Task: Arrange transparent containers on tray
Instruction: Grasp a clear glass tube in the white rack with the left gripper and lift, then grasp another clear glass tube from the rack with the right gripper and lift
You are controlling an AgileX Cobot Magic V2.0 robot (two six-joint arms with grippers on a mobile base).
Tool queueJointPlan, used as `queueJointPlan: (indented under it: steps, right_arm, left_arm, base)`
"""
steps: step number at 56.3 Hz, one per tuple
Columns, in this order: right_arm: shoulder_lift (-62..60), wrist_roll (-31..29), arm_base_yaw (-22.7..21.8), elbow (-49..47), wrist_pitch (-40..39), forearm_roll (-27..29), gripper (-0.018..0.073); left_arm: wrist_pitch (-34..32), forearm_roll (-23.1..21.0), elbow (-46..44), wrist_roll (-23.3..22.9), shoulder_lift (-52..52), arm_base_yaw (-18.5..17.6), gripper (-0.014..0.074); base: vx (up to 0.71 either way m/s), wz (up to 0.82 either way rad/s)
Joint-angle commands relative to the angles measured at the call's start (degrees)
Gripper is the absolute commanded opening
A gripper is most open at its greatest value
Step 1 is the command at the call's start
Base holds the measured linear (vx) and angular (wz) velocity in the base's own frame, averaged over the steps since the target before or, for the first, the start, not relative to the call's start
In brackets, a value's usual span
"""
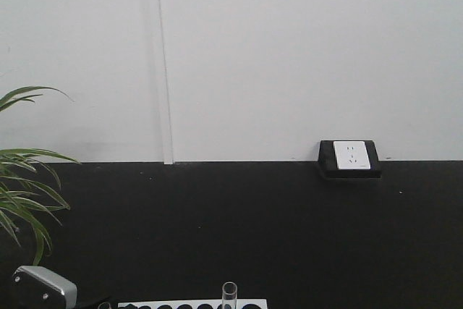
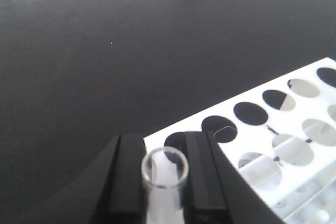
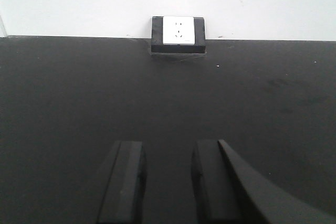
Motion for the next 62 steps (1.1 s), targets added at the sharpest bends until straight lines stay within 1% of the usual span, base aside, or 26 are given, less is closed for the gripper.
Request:
queueJointPlan:
  steps: [1, 14, 19, 26, 37, 49, 55, 58, 62]
  right_arm:
    - [0.16, -0.17, -0.04, -1.77, -4.83, -0.6, 0.0325]
    - [0.16, -0.17, -0.04, -1.77, -4.88, -0.6, 0.0325]
    - [0.16, -0.17, -0.04, -1.77, -4.88, -0.6, 0.0324]
    - [0.16, -0.17, -0.04, -1.77, -4.93, -0.6, 0.0324]
    - [0.16, -0.17, -0.04, -1.77, -5.05, -0.6, 0.0324]
    - [0.16, -0.17, -0.04, -1.77, -5.27, -0.54, 0.0324]
    - [0.16, -0.17, -0.04, -1.77, -8.08, -0.4, 0.0324]
    - [0.16, -0.17, -0.04, -1.77, -10.27, -0.4, 0.0324]
    - [0.23, -0.17, 0.27, -1.77, -13.1, -0.56, 0.0324]
  left_arm:
    - [-4.32, -0.67, -1.5, -0.44, -1.26, -0.28, 0.0182]
    - [-6.26, -0.67, -2.27, -0.7, -1.65, -0.28, 0.0109]
    - [-5.47, -0.62, -3.82, -0.7, -2.34, -0.28, 0.0106]
    - [-2.73, -0.62, -8.07, -0.7, -5.05, -0.28, 0.0108]
    - [8.28, -0.62, -15.1, -0.63, -10.32, -0.28, 0.0109]
    - [18.79, -0.62, -19.49, -0.63, -17.18, -0.28, 0.011]
    - [23.25, -0.62, -19.6, -0.63, -22.22, -0.28, 0.011]
    - [26.48, -0.67, -19.6, -0.63, -25.0, -0.28, 0.011]
    - [32.56, -0.67, -19.6, -0.63, -28.33, -0.28, 0.011]
  base:
    - [0.0, 0.0]
    - [0.0, 0.0]
    - [0.0, 0.0]
    - [0.0, 0.0]
    - [0.0, 0.0]
    - [0.0, 0.0]
    - [0.0, 0.0]
    - [0.0, 0.0]
    - [0.0, 0.0]
